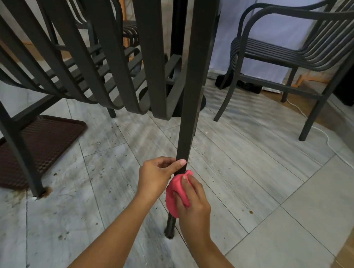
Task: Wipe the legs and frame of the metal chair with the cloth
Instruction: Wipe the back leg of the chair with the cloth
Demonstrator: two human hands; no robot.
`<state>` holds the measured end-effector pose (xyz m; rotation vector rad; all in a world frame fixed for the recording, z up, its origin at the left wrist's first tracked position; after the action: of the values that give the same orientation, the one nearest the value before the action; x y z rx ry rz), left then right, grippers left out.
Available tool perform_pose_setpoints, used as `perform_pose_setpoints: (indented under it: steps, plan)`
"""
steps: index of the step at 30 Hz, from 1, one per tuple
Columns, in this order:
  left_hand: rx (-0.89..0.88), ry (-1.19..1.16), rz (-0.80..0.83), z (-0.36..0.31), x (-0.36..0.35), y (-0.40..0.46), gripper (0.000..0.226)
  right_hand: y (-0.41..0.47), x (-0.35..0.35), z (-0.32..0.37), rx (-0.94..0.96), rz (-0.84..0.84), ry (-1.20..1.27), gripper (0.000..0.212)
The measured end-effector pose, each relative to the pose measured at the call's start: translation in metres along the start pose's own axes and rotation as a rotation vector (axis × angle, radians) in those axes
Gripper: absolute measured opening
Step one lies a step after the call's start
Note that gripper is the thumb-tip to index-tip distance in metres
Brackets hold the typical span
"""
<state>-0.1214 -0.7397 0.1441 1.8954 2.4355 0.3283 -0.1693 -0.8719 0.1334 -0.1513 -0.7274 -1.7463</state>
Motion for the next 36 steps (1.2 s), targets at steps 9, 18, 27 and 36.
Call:
perform_pose_setpoints:
  steps: [9,18,27,36]
  plan:
    - [-0.034,0.058,-0.002,0.0,0.0,0.002,0.035,-0.009,-0.008,-0.013,0.038,-0.023,-0.024,0.042]
    - [-0.067,0.075,-0.007,0.001,0.001,0.002,0.042,-0.018,-0.015,-0.025,0.004,0.031,-0.049,0.042]
    - [-0.084,0.083,-0.011,-0.001,-0.001,0.001,0.038,-0.023,-0.02,-0.033,-0.015,0.049,-0.016,0.041]
    - [-0.091,0.041,0.028,0.005,-0.005,-0.002,0.037,-0.026,-0.019,-0.034,-0.04,0.066,-0.042,0.044]
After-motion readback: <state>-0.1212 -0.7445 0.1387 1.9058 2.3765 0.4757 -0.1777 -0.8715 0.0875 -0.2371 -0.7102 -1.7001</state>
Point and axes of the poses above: each hand's wrist, its own y-axis towards the middle knuckle, its own x-axis out of the back of the hand, z = x × y, the point moved 9 cm from there along y, towards the middle knuckle, and after that the axes turned 14 degrees about -x, right-handed, at the moved point
